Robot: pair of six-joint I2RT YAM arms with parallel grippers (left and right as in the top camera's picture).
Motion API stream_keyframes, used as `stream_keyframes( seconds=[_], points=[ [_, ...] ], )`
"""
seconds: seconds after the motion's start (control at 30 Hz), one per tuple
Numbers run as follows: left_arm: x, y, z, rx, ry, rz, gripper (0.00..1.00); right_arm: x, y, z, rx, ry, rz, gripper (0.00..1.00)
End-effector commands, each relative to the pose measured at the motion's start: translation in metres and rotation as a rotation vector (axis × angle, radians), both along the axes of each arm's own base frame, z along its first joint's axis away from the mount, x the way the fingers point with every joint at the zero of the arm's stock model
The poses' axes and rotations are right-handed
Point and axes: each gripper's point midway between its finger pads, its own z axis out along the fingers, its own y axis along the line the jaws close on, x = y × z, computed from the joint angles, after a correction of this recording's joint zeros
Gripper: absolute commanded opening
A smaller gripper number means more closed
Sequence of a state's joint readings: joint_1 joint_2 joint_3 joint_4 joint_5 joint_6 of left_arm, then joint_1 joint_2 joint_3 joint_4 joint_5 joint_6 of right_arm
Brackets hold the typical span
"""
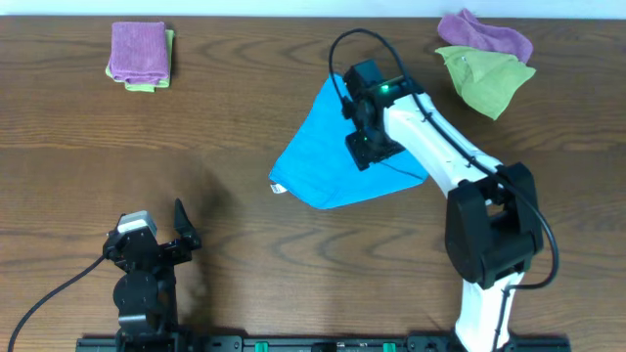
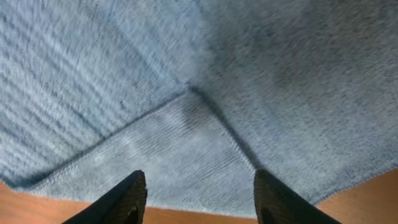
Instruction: Fold the cloth
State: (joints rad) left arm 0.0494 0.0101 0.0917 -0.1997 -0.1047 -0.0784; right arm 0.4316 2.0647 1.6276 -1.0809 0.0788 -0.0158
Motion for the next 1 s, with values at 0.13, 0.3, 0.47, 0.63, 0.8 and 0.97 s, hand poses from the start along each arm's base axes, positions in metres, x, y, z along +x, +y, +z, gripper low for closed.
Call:
stream_keyframes(
  seconds=[0.13,0.3,0.47,0.63,0.8,0.97],
  points=[
    [0.000,-0.001,-0.014,-0.006,0.030,-0.004,0.95,-0.022,0.015,0.074,0.044,-0.196,0.121,0.57],
    [0.000,-0.001,-0.014,-0.006,0.030,-0.004,0.95,-0.048,0.001,0.027,0.115,-0.210,0.089,0.66],
    [0.000,-0.001,-0.014,-0.006,0.030,-0.004,0.95,-0.040,0.006,0.007,0.120,-0.214,0.077,0.67],
    [0.000,-0.001,-0.014,-0.006,0.030,-0.004,0.95,-0.027,0.013,-0.014,0.124,-0.224,0.077,0.67],
    [0.000,-0.001,-0.014,-0.006,0.030,-0.004,0.95,-0.015,0.018,-0.030,0.130,-0.239,0.076,0.64],
    [0.000,-0.001,-0.014,-0.006,0.030,-0.004,0.96,-0.006,0.022,-0.030,0.145,-0.272,0.073,0.64]
  ],
)
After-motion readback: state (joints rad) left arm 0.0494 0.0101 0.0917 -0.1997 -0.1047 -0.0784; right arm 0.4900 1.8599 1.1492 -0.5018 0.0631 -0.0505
